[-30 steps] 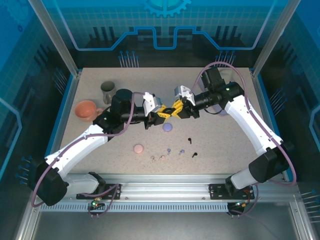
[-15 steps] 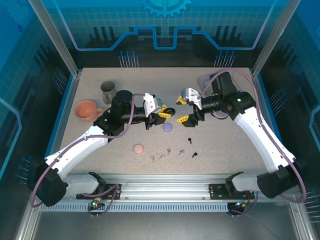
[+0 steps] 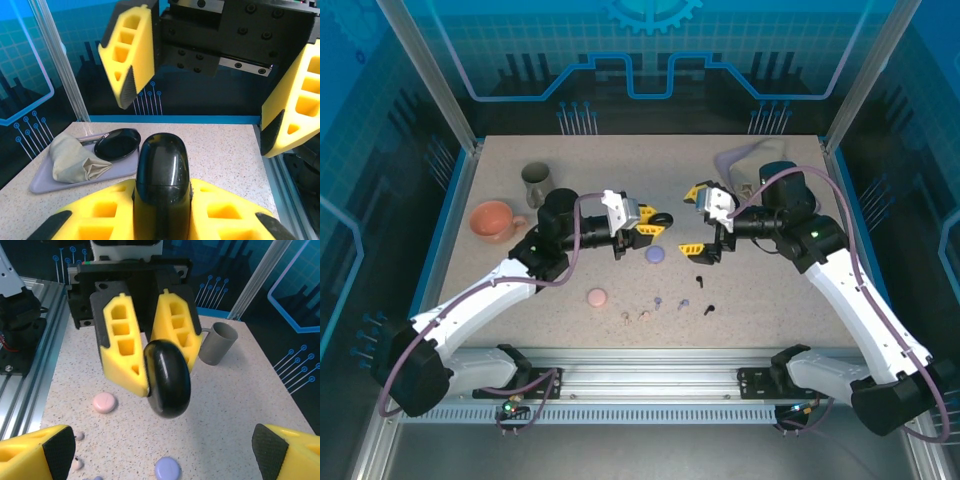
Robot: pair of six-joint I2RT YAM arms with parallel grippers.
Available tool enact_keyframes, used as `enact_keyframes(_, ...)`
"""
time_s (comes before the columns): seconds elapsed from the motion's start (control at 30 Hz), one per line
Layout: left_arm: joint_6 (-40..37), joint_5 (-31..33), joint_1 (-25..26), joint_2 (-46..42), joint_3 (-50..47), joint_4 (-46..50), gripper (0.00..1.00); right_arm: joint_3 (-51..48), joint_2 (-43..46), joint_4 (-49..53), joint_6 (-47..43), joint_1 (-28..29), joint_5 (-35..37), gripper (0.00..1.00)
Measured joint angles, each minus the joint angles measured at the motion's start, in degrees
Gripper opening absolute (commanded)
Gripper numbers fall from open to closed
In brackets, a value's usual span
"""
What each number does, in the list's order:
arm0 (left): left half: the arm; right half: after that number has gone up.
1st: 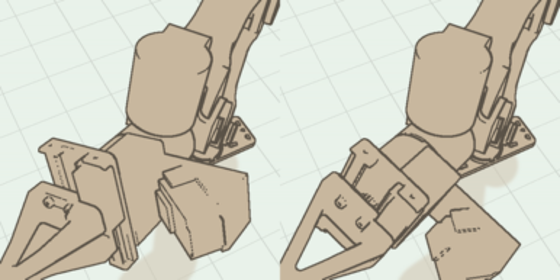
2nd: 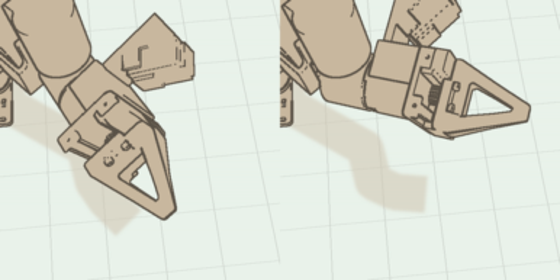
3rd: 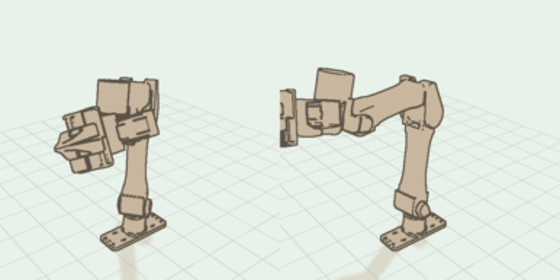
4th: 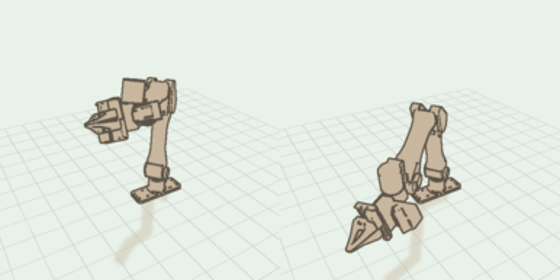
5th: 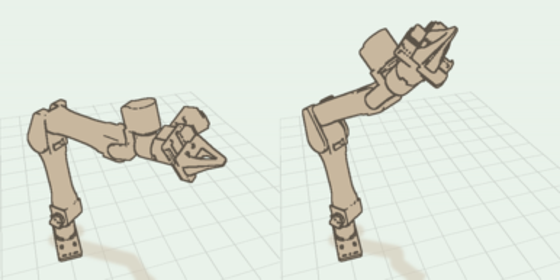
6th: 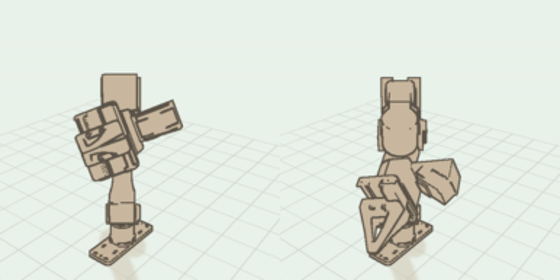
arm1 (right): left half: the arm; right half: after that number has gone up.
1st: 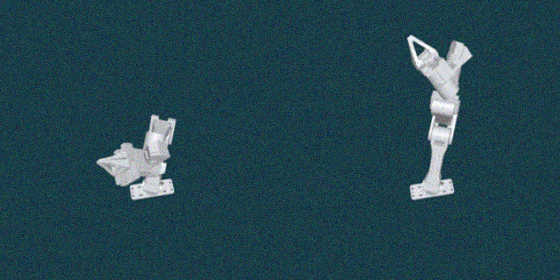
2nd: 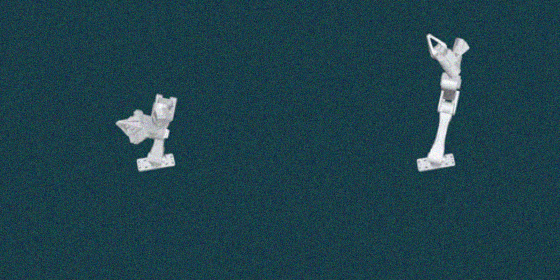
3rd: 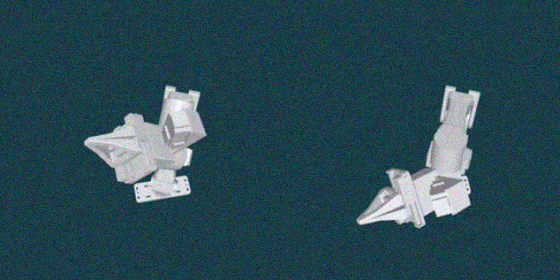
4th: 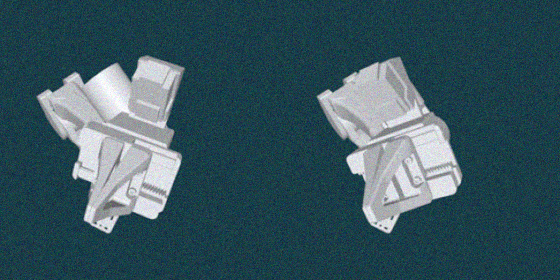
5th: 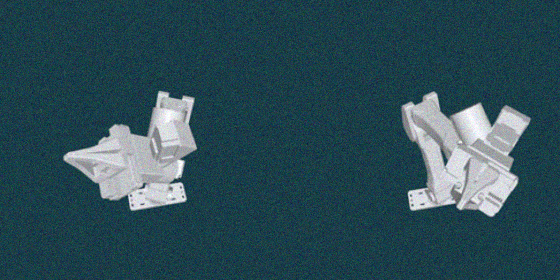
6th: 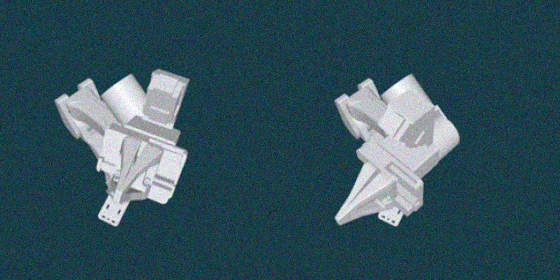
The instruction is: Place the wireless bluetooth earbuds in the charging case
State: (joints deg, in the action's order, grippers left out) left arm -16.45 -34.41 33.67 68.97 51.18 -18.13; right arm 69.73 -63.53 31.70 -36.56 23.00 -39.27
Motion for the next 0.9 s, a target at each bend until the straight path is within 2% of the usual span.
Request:
enact_keyframes(0.6,-0.24,-0.44,0.11,-0.04,-0.79,-1.73,0.00,4.20,-4.44,-2.84,-1.18,2.49,2.89,0.91)
enact_keyframes(0.67,-0.24,-0.52,0.15,-0.04,-0.79,-1.68,0.00,4.85,-5.25,-2.84,-1.36,2.62,3.17,0.87)
enact_keyframes(0.9,-0.46,-0.33,0.17,-0.04,-0.79,-1.31,0.00,6.80,-7.10,-2.51,-1.62,2.89,4.66,0.82)
